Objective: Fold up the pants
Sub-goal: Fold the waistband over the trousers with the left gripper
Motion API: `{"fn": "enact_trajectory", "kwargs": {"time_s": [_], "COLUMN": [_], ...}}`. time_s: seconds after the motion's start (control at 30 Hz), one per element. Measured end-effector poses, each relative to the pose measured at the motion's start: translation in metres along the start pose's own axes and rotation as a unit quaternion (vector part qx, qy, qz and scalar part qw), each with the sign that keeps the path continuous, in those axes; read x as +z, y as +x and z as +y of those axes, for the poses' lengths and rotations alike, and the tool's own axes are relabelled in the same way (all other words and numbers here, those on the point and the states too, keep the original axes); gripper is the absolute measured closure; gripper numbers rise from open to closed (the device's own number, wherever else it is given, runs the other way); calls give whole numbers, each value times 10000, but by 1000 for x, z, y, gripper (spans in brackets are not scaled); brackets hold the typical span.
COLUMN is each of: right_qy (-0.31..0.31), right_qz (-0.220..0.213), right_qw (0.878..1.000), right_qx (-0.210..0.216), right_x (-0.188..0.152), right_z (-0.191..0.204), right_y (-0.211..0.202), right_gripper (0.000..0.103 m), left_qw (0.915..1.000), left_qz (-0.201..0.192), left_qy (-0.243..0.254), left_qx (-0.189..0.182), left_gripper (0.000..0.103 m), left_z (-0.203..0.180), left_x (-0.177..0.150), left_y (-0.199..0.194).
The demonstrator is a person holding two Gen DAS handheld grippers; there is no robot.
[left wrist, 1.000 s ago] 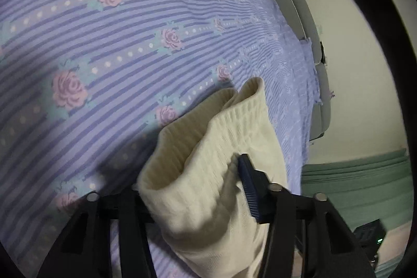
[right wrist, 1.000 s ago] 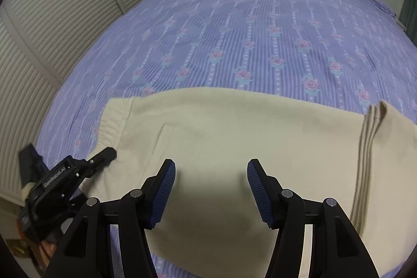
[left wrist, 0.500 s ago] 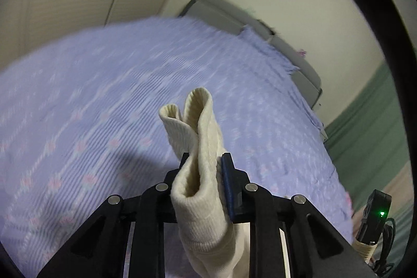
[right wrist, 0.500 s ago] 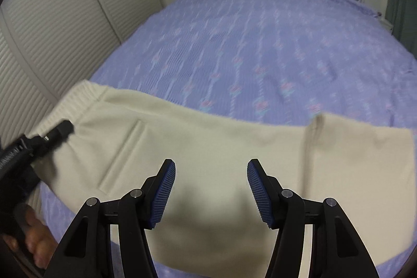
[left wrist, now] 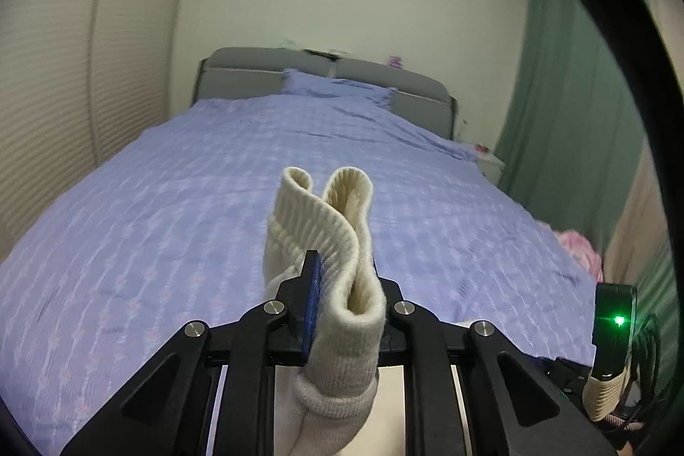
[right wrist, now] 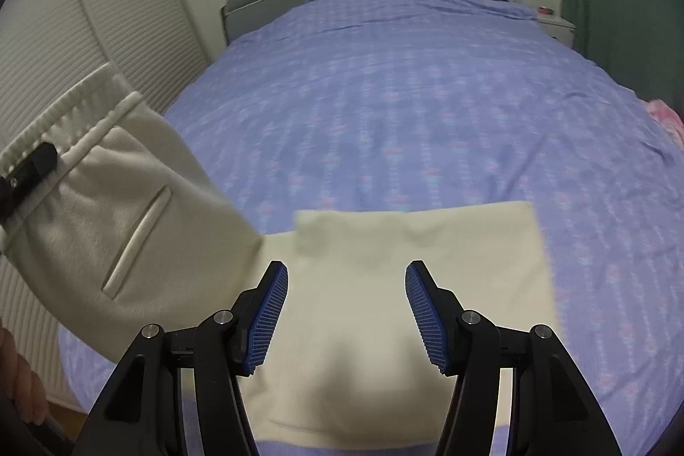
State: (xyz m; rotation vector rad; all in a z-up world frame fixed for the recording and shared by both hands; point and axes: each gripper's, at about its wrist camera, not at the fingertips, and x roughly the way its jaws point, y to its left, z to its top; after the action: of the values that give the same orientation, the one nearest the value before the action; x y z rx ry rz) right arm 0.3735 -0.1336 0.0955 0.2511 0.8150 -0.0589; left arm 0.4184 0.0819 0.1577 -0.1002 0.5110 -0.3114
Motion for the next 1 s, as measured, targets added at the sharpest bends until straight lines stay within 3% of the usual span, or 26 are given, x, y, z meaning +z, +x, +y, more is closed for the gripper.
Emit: {"fn": "enact_trajectory", "kwargs": {"time_s": [0.07,0.2,0.33,0.63,0.87,1.0], "right_qy": [37,170,298,530,601,593], "right_qz": [-13,1,72,464,740,850], "right_qw": [10000,9997,9988,9950,9926,9920], "right_qx": [-52,-194,-371,-708,-749,-727], "right_x": [4,6,3,-18,-34,-39], "right_z": [-22,-69,-115,-201,-234,-243], "right_y": [-5,-14,-18,-4,12,19], "right_gripper": [44,44,44,44,44,44], "left_qw": [9997,9989,9969,9843,9692,9657], "left_qz": [24,291,478,1267,1882,2039], "left_qy": [249,292,594,1202,1554,1582], "left_qx": [-2,-235,-169,-266,-338,-286], "left_gripper": [86,86,87,87,86,86], "left_z": [-30,-80,-126,-215,-248,-254], "left_x": [-4,-10,-25,-83,-133,-145], "left_y": [5,27,49,106,135,143]}}
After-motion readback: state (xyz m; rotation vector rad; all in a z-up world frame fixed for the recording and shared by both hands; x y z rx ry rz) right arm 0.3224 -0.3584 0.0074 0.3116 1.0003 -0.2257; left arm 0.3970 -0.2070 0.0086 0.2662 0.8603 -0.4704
